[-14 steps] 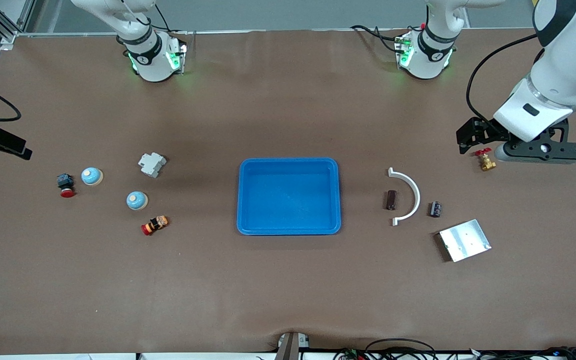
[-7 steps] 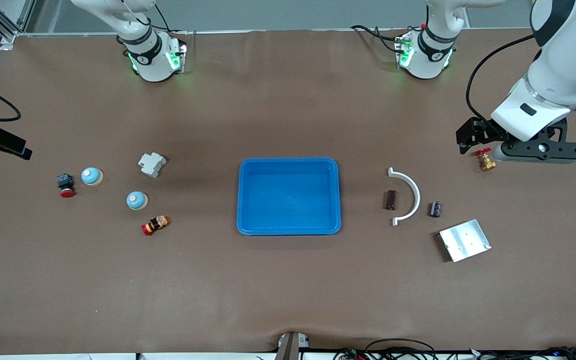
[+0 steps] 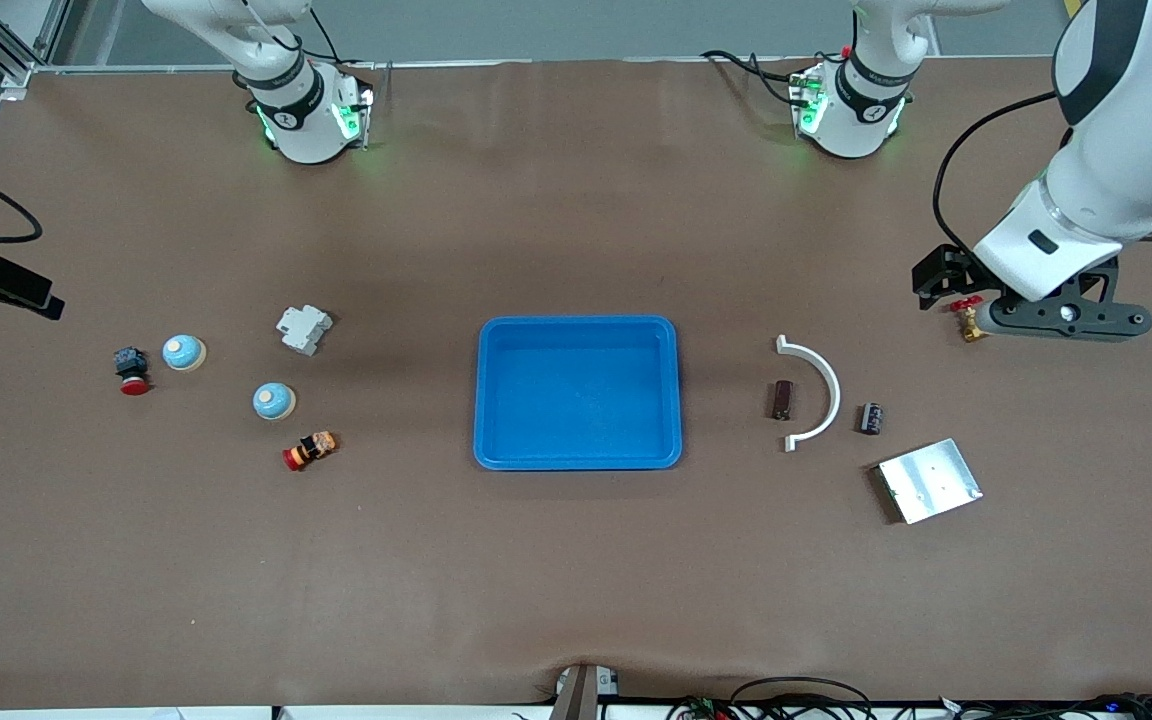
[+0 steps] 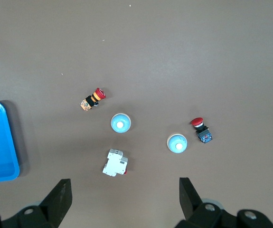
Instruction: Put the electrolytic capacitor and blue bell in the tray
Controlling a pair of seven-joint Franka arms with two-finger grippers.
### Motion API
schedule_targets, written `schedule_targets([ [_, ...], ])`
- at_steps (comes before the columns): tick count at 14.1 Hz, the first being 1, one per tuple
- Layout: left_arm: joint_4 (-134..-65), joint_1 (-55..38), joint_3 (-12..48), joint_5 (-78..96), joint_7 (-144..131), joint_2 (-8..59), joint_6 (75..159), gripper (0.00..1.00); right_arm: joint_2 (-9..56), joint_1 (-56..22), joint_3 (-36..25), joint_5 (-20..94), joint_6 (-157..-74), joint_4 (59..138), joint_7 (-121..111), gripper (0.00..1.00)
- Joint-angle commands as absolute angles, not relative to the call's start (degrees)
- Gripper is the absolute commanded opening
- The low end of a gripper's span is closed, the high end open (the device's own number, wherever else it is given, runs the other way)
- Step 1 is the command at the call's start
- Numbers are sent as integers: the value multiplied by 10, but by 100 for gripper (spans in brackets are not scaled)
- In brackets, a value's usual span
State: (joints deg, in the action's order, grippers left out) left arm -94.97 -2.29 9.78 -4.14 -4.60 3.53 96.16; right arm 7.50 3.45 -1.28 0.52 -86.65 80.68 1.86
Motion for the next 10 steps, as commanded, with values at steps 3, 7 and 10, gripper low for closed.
schedule_targets([
  [3,-1029,-7,100,-51,-33,21,1033,100,70,64,-11,12,-863,817,-2,100],
  [7,-1128,3,101,-52,-32,17,1150,100,104,65,-11,24,-898,834,-11,100],
  [10,-1209,4,101,-52,-33,22,1262,100,130,60,-10,24,-972,895,-12,100],
])
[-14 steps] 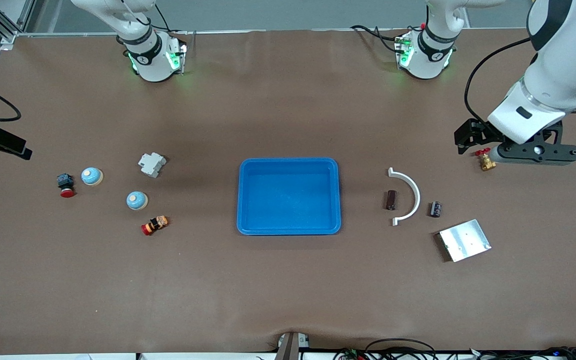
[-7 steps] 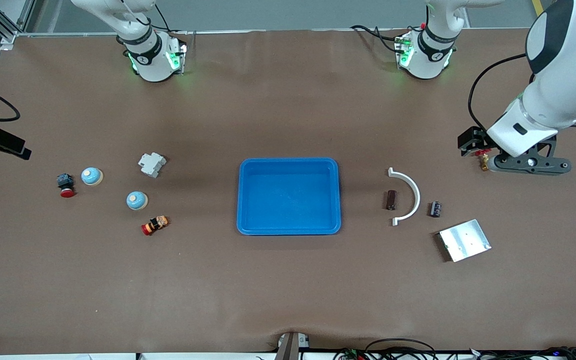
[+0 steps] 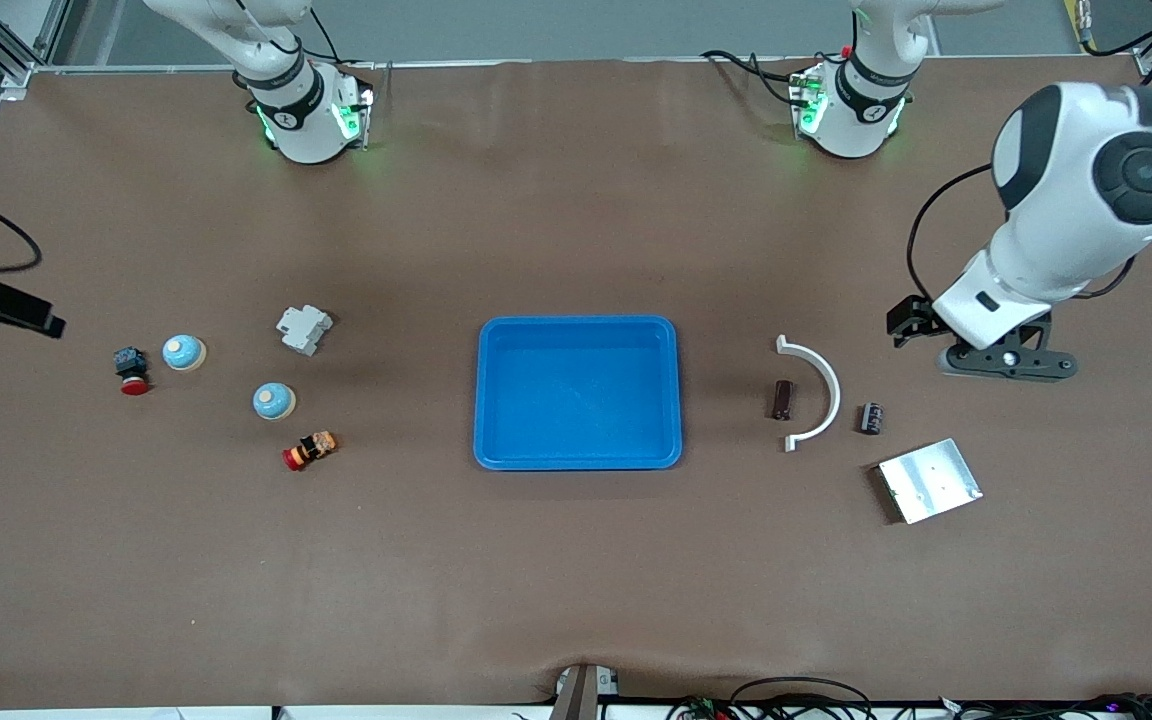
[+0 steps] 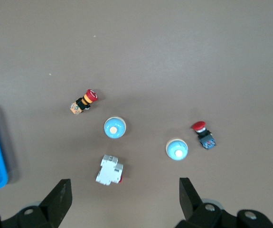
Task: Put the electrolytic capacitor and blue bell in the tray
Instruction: 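Reach the left gripper to the capacitor while the right gripper reaches the bell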
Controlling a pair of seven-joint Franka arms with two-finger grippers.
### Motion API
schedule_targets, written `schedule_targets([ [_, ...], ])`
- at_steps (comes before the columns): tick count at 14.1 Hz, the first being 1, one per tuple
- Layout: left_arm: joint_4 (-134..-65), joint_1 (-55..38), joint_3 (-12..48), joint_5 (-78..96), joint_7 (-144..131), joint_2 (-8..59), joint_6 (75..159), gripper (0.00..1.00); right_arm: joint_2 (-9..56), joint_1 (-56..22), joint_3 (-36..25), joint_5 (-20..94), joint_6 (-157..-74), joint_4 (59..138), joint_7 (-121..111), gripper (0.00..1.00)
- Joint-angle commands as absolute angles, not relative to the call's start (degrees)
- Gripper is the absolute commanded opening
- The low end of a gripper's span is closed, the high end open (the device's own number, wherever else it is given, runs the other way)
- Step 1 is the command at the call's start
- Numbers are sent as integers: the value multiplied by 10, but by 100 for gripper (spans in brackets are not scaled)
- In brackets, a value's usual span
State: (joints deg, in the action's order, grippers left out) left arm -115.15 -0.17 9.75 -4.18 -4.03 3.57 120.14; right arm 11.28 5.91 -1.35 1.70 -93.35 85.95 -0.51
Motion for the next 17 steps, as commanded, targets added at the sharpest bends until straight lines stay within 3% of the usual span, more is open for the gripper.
schedule_targets([
  [1,-1224,10,101,-52,-33,29,1281,100,139,53,-10,24,-998,914,-11,100],
  [8,-1238,12,98,-52,-30,140,1393,100,245,33,-9,19,-1077,947,-9,100],
  [13,-1218,45,99,-103,-27,208,1455,100,247,4,-9,17,-1176,1040,-8,100],
  [17,-1212,53,98,-113,-26,236,1483,100,252,-21,-9,18,-1308,1125,-5,100],
])
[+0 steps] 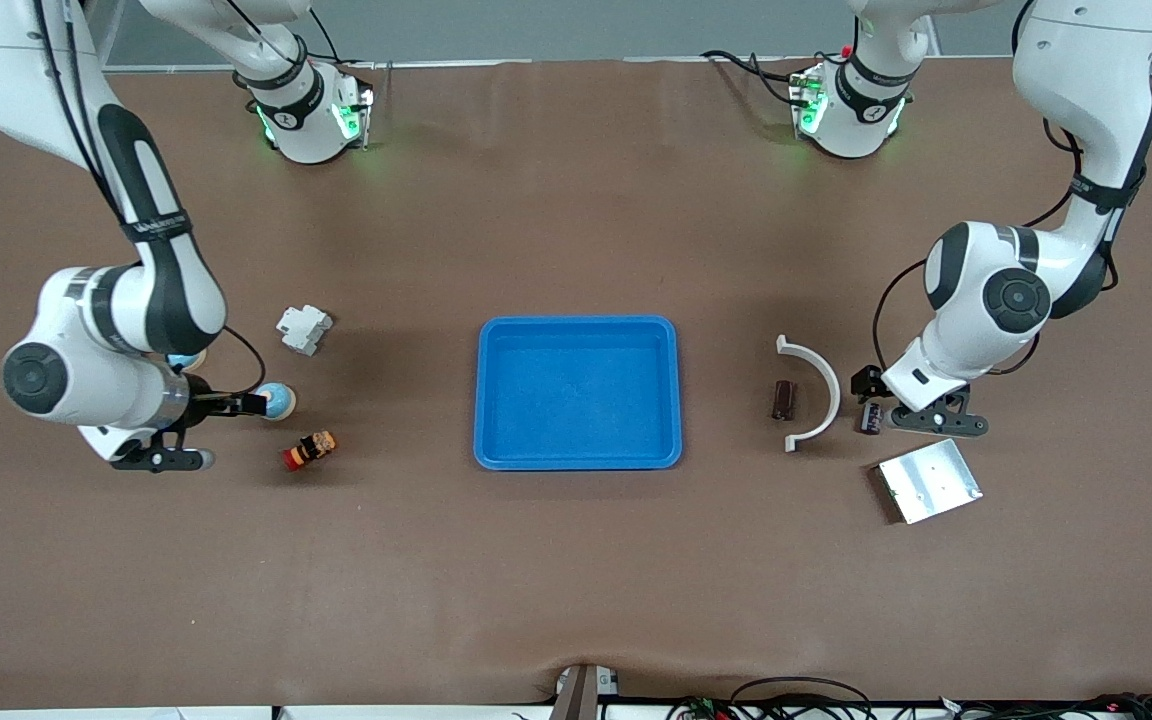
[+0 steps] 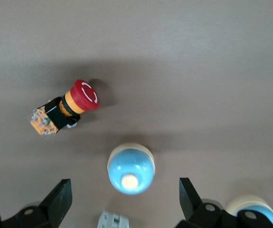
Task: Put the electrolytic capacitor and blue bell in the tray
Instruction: 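Reach the left gripper to the capacitor while the right gripper reaches the bell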
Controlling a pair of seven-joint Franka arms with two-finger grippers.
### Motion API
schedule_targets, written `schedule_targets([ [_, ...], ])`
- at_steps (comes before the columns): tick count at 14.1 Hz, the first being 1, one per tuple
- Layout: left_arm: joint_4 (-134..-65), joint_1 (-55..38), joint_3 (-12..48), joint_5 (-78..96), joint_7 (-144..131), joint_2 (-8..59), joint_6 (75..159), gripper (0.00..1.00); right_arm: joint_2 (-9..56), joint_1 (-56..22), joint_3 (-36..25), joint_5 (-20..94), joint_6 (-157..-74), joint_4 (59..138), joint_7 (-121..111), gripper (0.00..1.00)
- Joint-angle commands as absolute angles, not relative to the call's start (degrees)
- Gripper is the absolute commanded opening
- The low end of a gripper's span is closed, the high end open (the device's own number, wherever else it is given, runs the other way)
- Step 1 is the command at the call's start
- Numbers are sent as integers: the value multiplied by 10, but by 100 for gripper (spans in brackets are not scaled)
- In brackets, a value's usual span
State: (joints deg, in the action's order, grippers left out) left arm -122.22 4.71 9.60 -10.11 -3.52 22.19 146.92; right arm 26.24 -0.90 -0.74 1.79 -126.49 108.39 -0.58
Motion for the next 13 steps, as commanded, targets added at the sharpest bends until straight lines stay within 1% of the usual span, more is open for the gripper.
schedule_targets([
  [1,-1212,60,98,-119,-25,243,1491,100,254,-21,-9,18,-1309,1126,-5,100],
  [6,-1201,60,98,-120,-25,272,1505,100,272,-23,-12,12,-1314,1130,-4,100],
  [9,-1199,60,98,-120,-25,276,1505,100,288,-23,-22,12,-1350,1137,-3,100],
  [13,-1189,59,98,-120,-25,286,1508,100,306,-20,-27,13,-1360,1137,-3,100],
])
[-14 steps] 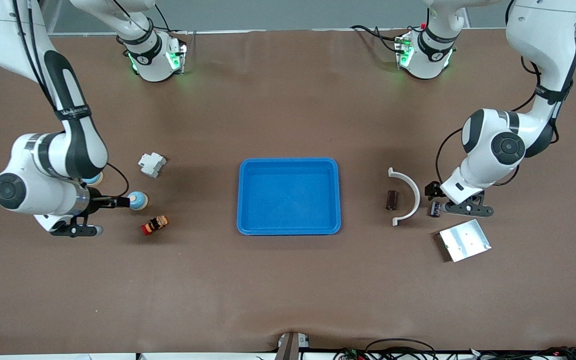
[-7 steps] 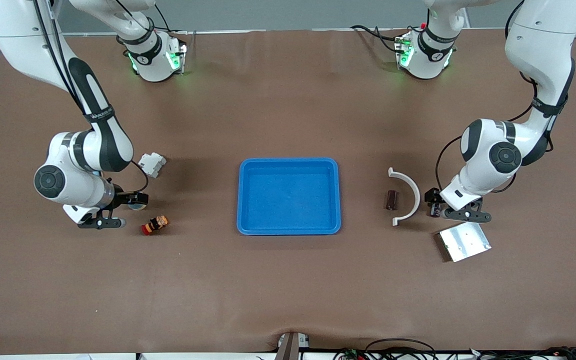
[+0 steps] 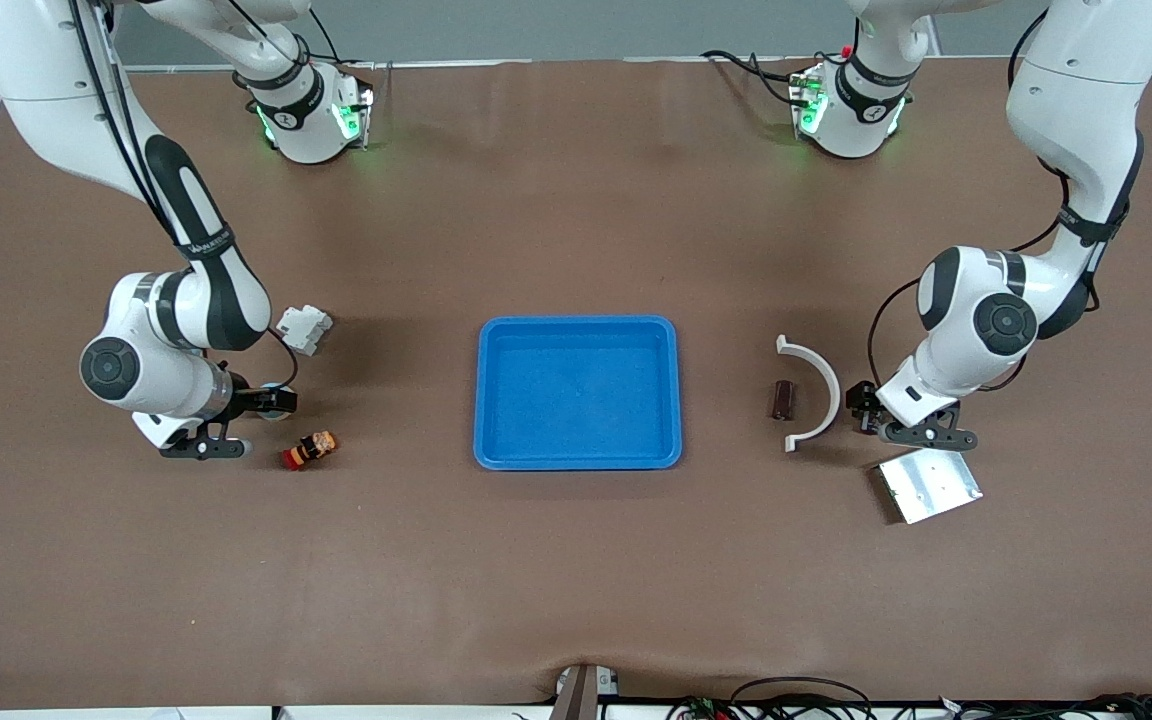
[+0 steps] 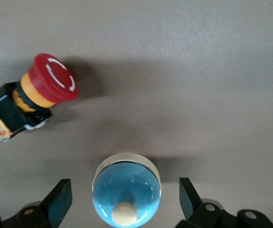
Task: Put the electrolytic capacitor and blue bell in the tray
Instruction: 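Grasp the capacitor with the left gripper while the right gripper grasps the bell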
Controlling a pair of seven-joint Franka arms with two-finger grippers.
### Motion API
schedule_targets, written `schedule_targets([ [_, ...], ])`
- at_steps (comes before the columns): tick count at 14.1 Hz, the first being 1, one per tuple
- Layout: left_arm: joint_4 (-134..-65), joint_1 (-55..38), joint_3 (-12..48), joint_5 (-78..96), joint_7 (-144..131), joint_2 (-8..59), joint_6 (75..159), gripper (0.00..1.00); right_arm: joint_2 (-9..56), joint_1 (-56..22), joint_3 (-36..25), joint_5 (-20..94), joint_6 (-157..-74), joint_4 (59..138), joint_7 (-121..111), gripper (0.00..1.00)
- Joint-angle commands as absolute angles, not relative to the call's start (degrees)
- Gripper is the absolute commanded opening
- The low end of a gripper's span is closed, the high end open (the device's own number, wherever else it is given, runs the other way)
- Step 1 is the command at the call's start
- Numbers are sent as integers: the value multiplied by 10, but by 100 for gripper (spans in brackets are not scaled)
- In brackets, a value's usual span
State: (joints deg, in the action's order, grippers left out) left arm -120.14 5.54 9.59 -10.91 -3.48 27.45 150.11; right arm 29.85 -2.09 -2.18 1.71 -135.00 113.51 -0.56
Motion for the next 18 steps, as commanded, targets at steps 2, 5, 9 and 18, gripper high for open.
schedule_targets([
  [2,-1188,60,98,-121,-25,294,1515,100,307,-22,-29,15,-1364,1141,-3,100],
  [5,-1189,59,98,-120,-27,297,1525,100,307,-26,-29,18,-1361,1141,-2,100],
  [9,-1189,59,98,-120,-27,301,1527,77,307,-32,-29,20,-1361,1142,15,100],
  [18,-1188,59,98,-120,-39,287,1524,0,311,-28,-29,20,-1357,1142,14,100],
])
